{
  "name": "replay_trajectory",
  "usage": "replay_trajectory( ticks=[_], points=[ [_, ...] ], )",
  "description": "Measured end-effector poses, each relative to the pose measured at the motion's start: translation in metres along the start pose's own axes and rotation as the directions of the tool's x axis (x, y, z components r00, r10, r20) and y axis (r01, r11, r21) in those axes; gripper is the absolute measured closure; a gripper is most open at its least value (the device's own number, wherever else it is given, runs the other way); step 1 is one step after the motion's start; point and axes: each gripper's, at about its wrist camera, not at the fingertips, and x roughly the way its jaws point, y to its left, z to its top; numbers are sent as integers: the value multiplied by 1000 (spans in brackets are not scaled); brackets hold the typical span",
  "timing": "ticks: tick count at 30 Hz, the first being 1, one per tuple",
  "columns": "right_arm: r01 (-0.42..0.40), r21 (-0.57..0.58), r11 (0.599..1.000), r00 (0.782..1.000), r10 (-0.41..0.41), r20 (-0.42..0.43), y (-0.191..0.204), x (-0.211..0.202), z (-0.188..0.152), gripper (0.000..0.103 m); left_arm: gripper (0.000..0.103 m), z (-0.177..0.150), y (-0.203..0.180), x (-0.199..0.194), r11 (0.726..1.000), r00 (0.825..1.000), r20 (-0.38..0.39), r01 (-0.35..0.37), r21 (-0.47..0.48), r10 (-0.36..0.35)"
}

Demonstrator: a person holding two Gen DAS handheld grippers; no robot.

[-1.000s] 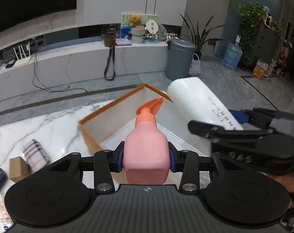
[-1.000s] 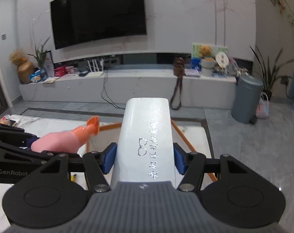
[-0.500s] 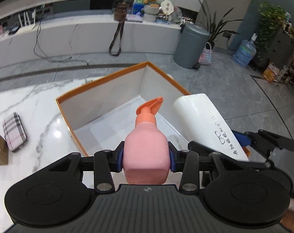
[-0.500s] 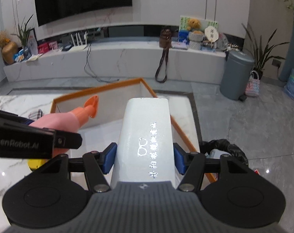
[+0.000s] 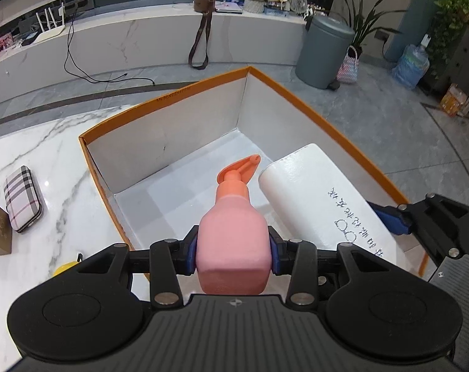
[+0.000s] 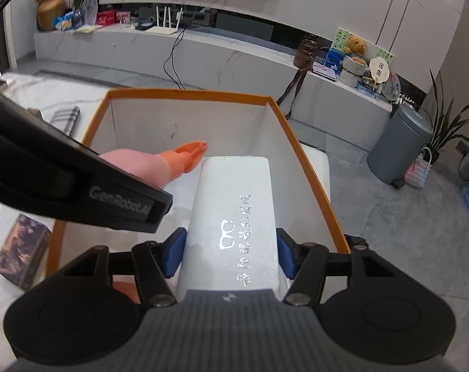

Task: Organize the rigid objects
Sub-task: 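Carry spray bottle with left tool while right tool carries white box to orange box, then open left tool releasing spray bottle while right tool releases white box inside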

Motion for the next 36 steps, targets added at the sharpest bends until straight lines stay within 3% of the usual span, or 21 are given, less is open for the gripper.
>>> replay_trajectory(
  ticks=[10,19,24,31,36],
  points=[
    [40,-39,998,999,-41,-34,0,15,-2,43,56,4,-7,15,1000,998,-55,-13,2,13],
    [160,-97,982,984,-166,-59,-1,25,-6,43,55,1,-13,26,1000,996,-85,-30,5,30],
    [170,-109,979,981,-178,-73,0,29,-6,43,56,1,-14,26,1000,996,-87,-31,7,31],
    [217,-79,973,973,-223,-62,-3,28,-4,39,56,2,-13,21,999,997,-65,-36,7,37],
    [191,-7,982,981,-191,-38,-10,21,-1,36,56,3,-10,18,999,997,-61,-39,6,39]
  ],
)
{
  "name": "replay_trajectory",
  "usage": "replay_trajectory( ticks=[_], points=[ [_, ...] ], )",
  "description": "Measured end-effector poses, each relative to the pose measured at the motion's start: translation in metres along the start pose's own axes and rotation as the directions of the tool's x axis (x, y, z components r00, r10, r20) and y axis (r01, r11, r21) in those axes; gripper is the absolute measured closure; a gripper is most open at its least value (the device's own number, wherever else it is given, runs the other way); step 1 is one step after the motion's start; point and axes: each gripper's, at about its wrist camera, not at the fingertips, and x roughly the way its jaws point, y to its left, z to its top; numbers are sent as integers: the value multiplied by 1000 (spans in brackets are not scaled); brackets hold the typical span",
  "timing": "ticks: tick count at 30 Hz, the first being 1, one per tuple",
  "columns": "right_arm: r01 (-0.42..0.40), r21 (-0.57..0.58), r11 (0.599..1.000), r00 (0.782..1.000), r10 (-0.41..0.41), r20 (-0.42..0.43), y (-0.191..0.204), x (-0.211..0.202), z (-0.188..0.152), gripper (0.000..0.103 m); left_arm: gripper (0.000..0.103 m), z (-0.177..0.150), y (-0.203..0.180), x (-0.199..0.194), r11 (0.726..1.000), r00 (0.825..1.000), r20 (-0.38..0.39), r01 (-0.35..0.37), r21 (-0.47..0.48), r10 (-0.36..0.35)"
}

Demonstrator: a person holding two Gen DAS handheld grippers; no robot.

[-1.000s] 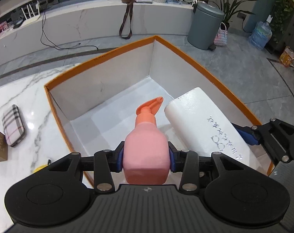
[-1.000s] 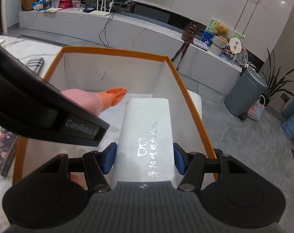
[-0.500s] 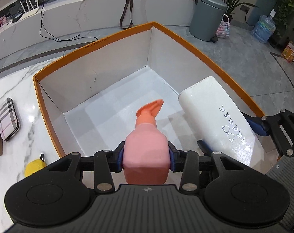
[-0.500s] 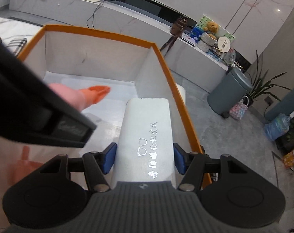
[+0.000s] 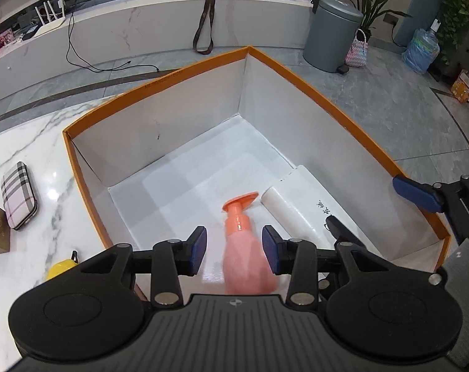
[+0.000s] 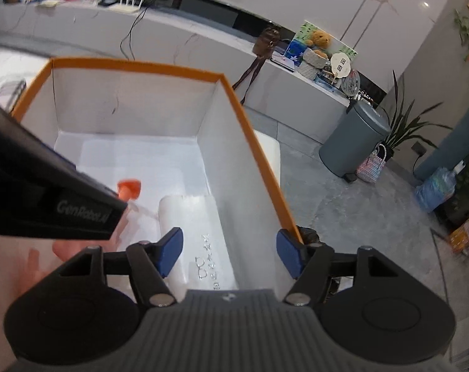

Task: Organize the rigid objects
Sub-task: 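Open left tool releasing spray bottle while right tool releases white box inside, then move both open tools back over the table toward the remaining items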

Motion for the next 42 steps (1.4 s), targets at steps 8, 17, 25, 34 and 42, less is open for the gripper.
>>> replay_trajectory(
  ticks=[8,17,25,34,42],
  points=[
    [-22,11,1000,1000,22,16,2,-4,0,36,56,1,2,-1,1000,1000,-1,-1,5,1],
    [-41,28,999,998,40,39,1,-8,3,36,56,0,5,-11,1000,1000,20,1,12,-1],
    [-41,29,999,997,39,69,6,-21,10,36,56,3,23,-32,1000,998,56,4,-11,-4],
    [-32,28,999,990,28,139,21,-42,25,35,56,0,55,-66,999,989,145,-36,-2,36],
    [-62,11,998,977,59,204,41,-60,39,35,56,-12,97,-83,996,982,173,-68,-49,76]
  ],
)
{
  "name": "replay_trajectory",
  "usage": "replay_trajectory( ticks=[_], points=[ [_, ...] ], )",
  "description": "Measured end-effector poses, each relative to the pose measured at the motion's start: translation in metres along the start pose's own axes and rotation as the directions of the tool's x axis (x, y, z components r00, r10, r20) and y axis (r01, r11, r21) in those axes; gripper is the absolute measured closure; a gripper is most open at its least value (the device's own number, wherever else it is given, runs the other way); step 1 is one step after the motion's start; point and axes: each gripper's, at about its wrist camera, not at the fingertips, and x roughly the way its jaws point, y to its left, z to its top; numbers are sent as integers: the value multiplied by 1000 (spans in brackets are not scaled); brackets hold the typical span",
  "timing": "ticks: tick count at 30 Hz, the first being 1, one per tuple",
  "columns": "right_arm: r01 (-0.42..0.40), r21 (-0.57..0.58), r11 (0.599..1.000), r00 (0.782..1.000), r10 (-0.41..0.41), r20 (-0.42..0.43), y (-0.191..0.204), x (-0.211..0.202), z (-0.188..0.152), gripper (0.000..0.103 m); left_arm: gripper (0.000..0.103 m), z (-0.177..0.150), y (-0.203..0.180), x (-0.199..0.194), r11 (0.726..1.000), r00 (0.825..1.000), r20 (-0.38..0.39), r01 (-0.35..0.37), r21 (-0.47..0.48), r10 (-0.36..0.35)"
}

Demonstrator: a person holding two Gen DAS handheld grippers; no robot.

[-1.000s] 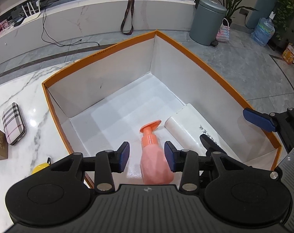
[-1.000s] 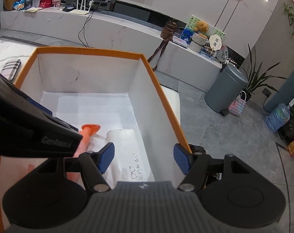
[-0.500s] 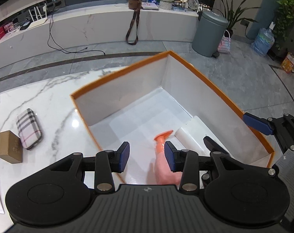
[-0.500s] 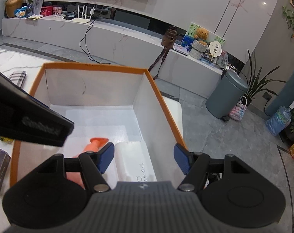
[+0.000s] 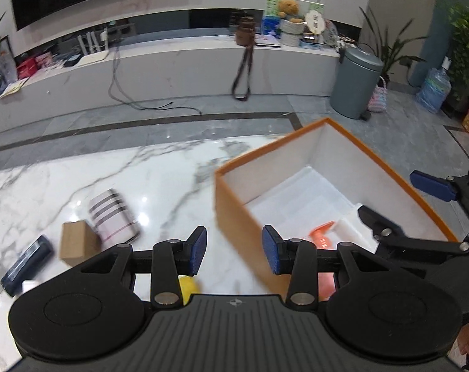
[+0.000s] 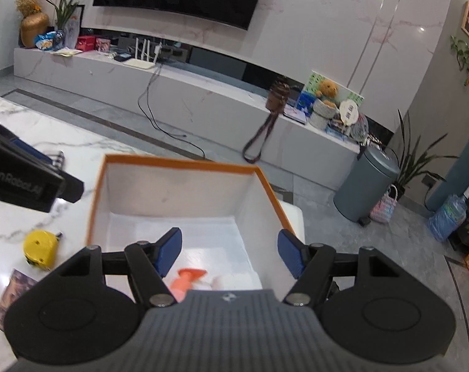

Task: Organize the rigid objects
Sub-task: 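Move both open tools back over the table toward the remaining items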

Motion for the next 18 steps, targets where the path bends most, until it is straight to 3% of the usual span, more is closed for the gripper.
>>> replay_trajectory(
  ticks=[18],
  points=[
    [-119,-105,987,991,125,54,89,-5,25,35,55,-52,131,-23,982,993,-17,-117,-146,116]
  ],
)
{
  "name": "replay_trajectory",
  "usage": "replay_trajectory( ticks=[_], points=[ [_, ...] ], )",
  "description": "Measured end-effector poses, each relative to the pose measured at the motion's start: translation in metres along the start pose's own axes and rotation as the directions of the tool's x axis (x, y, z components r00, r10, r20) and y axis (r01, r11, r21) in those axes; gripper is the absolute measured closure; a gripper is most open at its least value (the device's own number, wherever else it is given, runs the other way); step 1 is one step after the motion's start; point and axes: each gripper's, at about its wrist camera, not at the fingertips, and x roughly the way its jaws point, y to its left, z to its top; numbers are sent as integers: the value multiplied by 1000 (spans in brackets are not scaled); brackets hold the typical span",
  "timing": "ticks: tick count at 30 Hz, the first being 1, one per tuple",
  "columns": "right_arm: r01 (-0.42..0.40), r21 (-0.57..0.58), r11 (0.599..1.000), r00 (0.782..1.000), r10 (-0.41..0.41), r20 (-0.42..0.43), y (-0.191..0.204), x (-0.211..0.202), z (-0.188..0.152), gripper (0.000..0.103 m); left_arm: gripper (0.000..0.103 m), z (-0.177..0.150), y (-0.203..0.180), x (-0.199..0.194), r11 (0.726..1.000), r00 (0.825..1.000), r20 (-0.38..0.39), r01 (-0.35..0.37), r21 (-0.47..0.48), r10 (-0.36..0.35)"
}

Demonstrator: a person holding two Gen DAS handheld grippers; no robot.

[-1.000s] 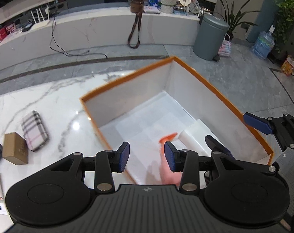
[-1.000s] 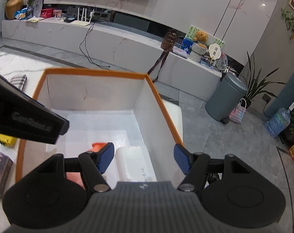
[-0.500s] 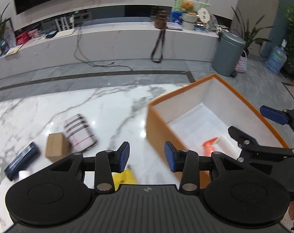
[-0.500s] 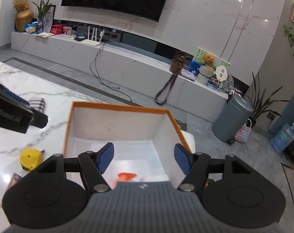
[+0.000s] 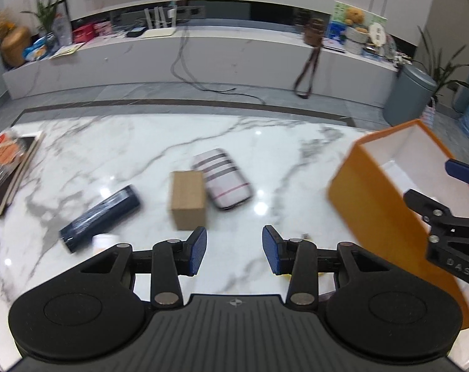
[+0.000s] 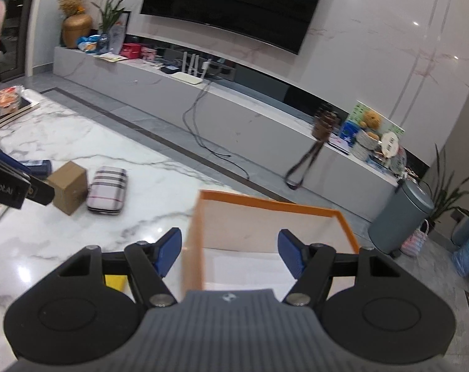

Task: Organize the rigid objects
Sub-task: 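Move both open tools back over the table toward the remaining items, then grasp the dark blue spray can with left tool while right tool grasps cardboard box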

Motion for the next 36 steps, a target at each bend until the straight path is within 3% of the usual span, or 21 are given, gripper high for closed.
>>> replay_trajectory(
  ticks=[11,22,36],
  points=[
    [-109,-51,993,994,108,-27,58,21,3,34,52,-29,65,9,995,995,12,-95,26,94],
    [-196,-2,981,981,196,-8,108,40,12,30,49,-24,130,27,994,996,10,-93,-63,94],
    [-290,212,933,954,299,-9,162,84,23,30,46,-12,159,71,986,995,38,-100,131,95]
  ],
)
